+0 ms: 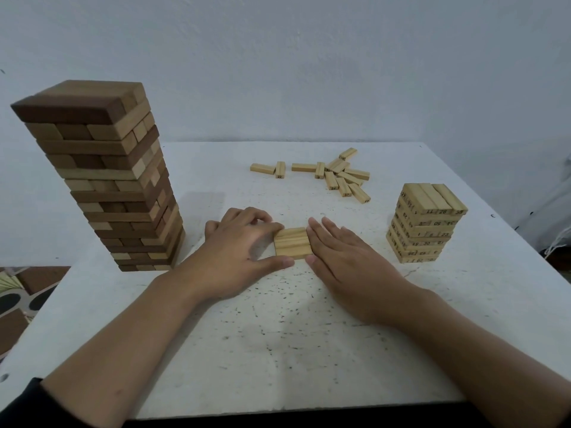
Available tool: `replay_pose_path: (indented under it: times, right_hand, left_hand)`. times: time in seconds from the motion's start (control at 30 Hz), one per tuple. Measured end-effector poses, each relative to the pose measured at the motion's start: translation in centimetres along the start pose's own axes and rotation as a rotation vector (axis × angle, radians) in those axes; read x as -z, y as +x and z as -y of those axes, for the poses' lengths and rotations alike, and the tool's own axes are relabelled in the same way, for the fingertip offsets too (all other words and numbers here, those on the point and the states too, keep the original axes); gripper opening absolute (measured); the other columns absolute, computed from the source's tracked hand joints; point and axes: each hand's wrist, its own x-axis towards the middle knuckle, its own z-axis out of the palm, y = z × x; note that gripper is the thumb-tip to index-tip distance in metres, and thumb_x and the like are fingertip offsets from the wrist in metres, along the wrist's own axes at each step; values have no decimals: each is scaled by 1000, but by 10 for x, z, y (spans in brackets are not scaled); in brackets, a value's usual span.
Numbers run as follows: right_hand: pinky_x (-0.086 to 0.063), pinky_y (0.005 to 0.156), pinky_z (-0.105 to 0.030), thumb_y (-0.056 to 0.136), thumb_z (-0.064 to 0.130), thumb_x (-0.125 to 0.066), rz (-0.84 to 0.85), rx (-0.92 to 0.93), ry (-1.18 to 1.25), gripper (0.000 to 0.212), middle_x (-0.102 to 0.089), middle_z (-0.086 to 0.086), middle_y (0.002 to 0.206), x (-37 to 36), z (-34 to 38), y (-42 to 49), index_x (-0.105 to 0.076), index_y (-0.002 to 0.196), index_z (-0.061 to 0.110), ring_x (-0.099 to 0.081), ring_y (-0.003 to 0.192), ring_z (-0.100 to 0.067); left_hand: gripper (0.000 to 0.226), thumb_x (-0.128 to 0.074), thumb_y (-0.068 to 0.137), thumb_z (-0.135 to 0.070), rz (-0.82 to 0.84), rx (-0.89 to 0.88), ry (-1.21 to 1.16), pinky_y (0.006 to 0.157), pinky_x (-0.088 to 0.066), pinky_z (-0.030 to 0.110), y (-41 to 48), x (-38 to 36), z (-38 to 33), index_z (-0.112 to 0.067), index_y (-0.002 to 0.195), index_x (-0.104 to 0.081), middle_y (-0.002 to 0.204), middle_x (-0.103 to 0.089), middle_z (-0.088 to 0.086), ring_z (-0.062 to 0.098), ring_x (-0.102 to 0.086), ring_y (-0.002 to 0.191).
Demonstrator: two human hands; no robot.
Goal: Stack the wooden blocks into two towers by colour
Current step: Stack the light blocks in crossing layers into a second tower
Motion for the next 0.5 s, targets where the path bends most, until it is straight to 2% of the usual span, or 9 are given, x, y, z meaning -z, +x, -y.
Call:
replay_pose_path:
  times: [0.17, 0.3, 0.4, 0.5]
  right_hand:
    - [8, 123, -28, 102, 45, 2, -19, -16, -4, 67, 6, -1, 170, -2, 3, 1, 0, 162, 15, 12, 156, -14]
    - [6, 124, -29, 98, 50, 8, -34, -9, -13, 74, 3, -2, 170, -5, 3, 1, -3, 162, 14, 9, 156, -15]
    - [0, 126, -28, 109, 44, -19, -62, -21, 94, 61, -7, -2, 170, -1, 1, 2, -10, 162, 14, 2, 157, -13]
    - [-9, 124, -27, 105, 51, -38, -77, -27, 270, 69, -19, 6, 168, 12, -1, 3, -13, 162, 21, -7, 154, -9]
  left_hand:
    - [82, -30, 72, -91, 14, 14, 5, 97, -22, 37, 2, -1, 2, -49, 139, -51, 133, -35, -25, 2, -27, 127]
    - [78, -43, 77, -90, 22, 35, -2, 101, -23, 38, 3, 0, 1, -47, 142, -50, 136, -37, -24, 2, -27, 129]
    - [79, -43, 75, -89, 14, 42, -2, 99, -22, 36, 3, 0, 1, -48, 142, -51, 136, -37, -25, 0, -27, 127]
    - [74, -46, 76, -87, -6, 36, -9, 99, -24, 38, 3, 0, 3, -49, 139, -54, 136, -40, -24, 3, -29, 128]
